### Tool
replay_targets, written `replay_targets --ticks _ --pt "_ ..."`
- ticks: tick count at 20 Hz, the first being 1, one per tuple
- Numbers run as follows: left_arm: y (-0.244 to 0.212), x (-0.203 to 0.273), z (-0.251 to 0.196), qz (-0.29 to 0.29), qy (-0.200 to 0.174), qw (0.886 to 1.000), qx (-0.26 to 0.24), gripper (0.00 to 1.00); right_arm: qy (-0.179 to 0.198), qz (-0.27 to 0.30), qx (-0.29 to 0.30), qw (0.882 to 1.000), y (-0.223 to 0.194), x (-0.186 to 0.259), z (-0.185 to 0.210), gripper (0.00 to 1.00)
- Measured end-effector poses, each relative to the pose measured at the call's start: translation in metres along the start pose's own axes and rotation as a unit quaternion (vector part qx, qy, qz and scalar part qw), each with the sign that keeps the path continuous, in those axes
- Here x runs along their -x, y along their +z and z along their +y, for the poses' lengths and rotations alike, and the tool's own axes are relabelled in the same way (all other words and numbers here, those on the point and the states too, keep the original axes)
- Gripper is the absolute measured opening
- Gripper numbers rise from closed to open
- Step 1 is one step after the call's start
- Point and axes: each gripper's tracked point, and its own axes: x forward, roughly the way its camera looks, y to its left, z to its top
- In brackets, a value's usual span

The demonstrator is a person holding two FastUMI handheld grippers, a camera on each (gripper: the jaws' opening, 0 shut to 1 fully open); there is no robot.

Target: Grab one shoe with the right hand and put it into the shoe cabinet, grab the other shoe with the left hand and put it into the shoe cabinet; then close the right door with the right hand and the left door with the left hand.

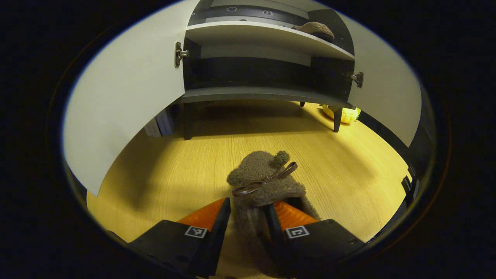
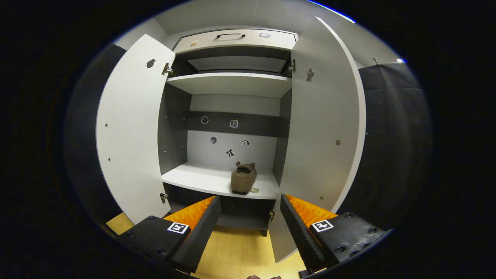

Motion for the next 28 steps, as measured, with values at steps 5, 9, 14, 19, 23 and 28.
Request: replay_targets --ticks 5,9,14,19,23,28 --pt "0.008 -0.011 0.016 -0.014 0.038 0.998 -0.052 0.24 -0.012 0.016 0.012 1.0 -0.011 0.011 -0.008 0.99" --pt "0.014 -0.004 0.018 0.002 0.034 0.999 -0.036 0.07 -0.01 0.016 0.018 1.0 -0.011 0.019 -0.009 0.98" --pt "0.058 0.04 0.018 -0.008 0.044 0.999 -0.03 0.07 -0.006 0.016 0.007 1.0 -0.009 0.026 -0.013 0.98" --pt "0.123 0.101 0.002 -0.021 0.047 0.999 -0.007 0.07 -0.005 0.011 -0.007 1.0 -0.007 0.029 -0.024 0.98" --pt "0.192 0.14 -0.015 -0.039 0.044 0.998 0.003 0.07 -0.008 0.014 -0.025 1.0 -0.011 0.031 -0.038 0.98" --pt "0.284 0.164 -0.024 -0.066 0.041 0.995 0.06 0.07 -0.015 0.022 -0.031 0.999 -0.02 0.039 -0.055 0.98"
